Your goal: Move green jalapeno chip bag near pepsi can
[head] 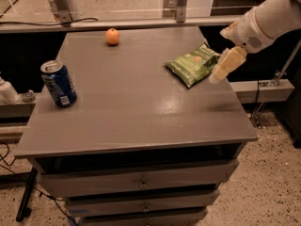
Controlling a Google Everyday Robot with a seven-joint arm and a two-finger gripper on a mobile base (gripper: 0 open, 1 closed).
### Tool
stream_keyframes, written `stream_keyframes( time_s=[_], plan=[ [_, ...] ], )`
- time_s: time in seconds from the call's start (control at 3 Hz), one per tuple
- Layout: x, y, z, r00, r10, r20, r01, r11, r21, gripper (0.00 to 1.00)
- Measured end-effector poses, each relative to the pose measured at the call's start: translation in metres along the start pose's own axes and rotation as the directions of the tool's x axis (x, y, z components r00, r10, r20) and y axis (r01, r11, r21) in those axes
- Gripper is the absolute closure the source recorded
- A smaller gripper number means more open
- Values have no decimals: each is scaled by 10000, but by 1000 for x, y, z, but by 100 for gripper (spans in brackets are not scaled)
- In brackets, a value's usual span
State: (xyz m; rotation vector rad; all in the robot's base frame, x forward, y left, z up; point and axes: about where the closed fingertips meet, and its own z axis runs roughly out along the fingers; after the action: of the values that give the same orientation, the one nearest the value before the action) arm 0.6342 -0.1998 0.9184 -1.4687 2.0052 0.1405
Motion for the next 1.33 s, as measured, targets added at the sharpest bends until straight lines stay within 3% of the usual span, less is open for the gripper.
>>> stream_keyframes(
  time_s=[0.33,0.67,1.33],
  plan=[
    [21,-38,31,9966,797,232,-795,9968,-93,0],
    [44,-61,57,9893,1431,290,-1424,9894,-272,16],
    [36,-63,69,9832,1683,710,-1639,9844,-635,61]
  ],
)
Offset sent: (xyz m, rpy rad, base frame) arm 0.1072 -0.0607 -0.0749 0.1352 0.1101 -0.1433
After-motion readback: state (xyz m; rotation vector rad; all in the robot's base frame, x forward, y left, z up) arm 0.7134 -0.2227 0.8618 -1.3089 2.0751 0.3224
